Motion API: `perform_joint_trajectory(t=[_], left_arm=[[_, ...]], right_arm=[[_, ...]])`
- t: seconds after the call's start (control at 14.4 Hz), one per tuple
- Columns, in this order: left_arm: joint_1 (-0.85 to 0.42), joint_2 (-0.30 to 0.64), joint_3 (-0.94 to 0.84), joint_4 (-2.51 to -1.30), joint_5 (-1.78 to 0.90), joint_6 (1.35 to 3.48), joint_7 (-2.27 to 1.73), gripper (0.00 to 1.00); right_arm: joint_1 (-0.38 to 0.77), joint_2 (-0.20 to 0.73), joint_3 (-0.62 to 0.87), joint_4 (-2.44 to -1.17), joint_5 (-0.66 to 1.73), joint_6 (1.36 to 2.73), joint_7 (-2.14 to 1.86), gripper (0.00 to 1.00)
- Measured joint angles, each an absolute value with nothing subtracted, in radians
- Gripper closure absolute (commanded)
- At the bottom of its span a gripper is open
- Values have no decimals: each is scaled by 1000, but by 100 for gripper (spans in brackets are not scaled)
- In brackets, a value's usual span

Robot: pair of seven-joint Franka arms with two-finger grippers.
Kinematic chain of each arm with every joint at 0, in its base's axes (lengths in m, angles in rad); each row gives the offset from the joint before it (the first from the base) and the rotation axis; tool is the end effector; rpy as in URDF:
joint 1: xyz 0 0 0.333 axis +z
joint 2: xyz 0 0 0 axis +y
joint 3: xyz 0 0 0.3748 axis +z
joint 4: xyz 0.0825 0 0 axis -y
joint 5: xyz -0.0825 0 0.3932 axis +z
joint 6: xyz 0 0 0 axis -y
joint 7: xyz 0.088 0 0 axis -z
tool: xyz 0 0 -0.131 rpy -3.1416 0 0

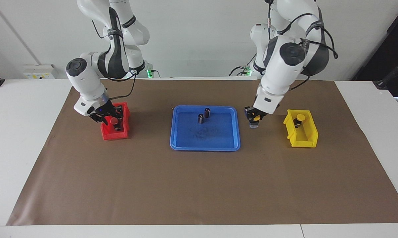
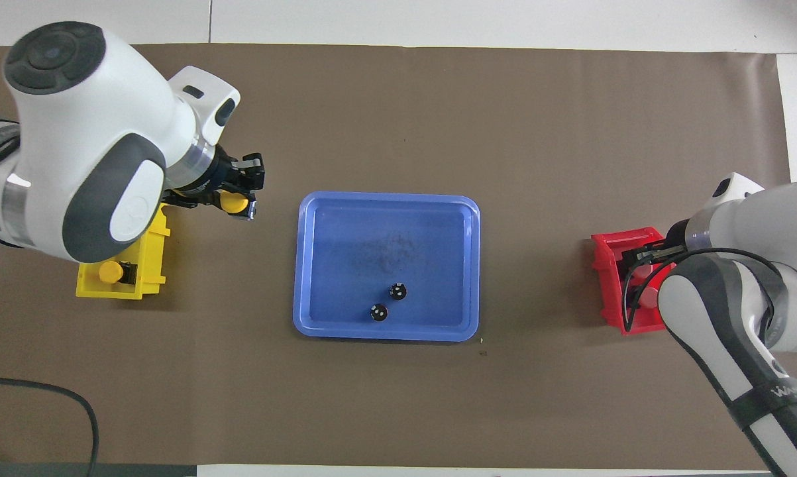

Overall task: Sort red and yellow buttons by color
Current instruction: 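Place the yellow button into the yellow bin with the left gripper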

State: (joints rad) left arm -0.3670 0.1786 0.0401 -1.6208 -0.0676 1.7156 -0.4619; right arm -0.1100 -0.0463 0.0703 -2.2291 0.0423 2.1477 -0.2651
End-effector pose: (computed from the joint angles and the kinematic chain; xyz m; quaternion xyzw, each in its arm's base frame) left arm 0.5899 -0.2103 0.5408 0.9960 0.0734 -0.0500 0.0113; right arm 0.5174 -0.0177 0.4188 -0.9946 -0.1006 0.0150 0.0184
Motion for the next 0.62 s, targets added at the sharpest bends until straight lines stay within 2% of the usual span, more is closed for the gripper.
perform_joint_trajectory(t=[0.21, 0.28, 0.35, 0.42, 0.62], left_arm=[[-226, 168, 44, -1639, -70, 1687, -262, 98], [-180, 167, 45, -1653, -70, 1688, -197, 98], [-132, 166, 46, -1669, -71, 1691, -133, 98], [-86, 164, 46, -1683, -71, 1699, -77, 98], [-22, 157, 47, -1730, -73, 1763, -10, 98]], right_arm=[[-109, -48, 73, -2092, 42, 1991, -265, 24], [-109, -50, 73, -2048, 42, 1936, -265, 18], [-109, -54, 73, -2013, 42, 1891, -265, 7], [-109, -63, 73, -1988, 42, 1858, -265, 0], [-109, -109, 73, -1940, 42, 1765, -265, 0]])
